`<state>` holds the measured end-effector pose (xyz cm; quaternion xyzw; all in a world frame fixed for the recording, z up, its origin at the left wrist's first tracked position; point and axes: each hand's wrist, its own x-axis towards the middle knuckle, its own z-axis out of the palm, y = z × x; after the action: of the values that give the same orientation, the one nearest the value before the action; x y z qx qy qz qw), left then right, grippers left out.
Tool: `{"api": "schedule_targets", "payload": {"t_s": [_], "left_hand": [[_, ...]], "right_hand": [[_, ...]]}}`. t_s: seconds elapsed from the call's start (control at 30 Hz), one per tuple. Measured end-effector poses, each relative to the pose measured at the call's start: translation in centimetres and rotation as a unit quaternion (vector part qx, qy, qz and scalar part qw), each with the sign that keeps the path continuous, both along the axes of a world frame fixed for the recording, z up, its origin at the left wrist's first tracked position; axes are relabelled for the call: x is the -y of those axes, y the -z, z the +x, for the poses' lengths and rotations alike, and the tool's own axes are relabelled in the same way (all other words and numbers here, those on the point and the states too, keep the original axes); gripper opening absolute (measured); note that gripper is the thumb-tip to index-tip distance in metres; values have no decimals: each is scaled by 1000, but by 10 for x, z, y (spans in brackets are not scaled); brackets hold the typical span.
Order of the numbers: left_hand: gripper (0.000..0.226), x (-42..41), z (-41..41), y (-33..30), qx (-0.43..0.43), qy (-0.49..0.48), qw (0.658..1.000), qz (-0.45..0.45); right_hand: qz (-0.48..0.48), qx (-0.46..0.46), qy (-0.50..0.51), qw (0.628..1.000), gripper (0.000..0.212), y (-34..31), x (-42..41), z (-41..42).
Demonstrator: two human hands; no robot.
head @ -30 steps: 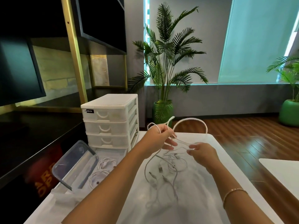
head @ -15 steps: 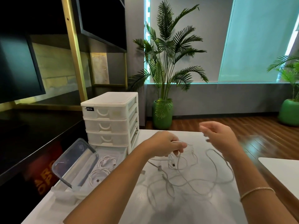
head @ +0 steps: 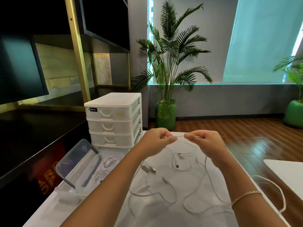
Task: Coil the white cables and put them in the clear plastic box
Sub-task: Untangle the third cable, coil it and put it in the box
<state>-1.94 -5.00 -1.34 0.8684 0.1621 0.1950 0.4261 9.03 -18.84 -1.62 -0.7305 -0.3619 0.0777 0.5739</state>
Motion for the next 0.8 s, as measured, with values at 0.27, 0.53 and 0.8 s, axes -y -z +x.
{"api": "schedule_targets", "payload": {"t_s": [0.27,0.53,0.8], "left_hand": [[19,-17,-5,29,3,-66,998,3],[15,-46,1,36,59,-169,984,13],[14,-40,16,20,107,-144,982,61]], "right_hand": [[100,-28,87,991,5,23,-3,12],[166,-74,169,969,5,31,-2,20],[-26,-5,178,984,15,43,-13,18]]}}
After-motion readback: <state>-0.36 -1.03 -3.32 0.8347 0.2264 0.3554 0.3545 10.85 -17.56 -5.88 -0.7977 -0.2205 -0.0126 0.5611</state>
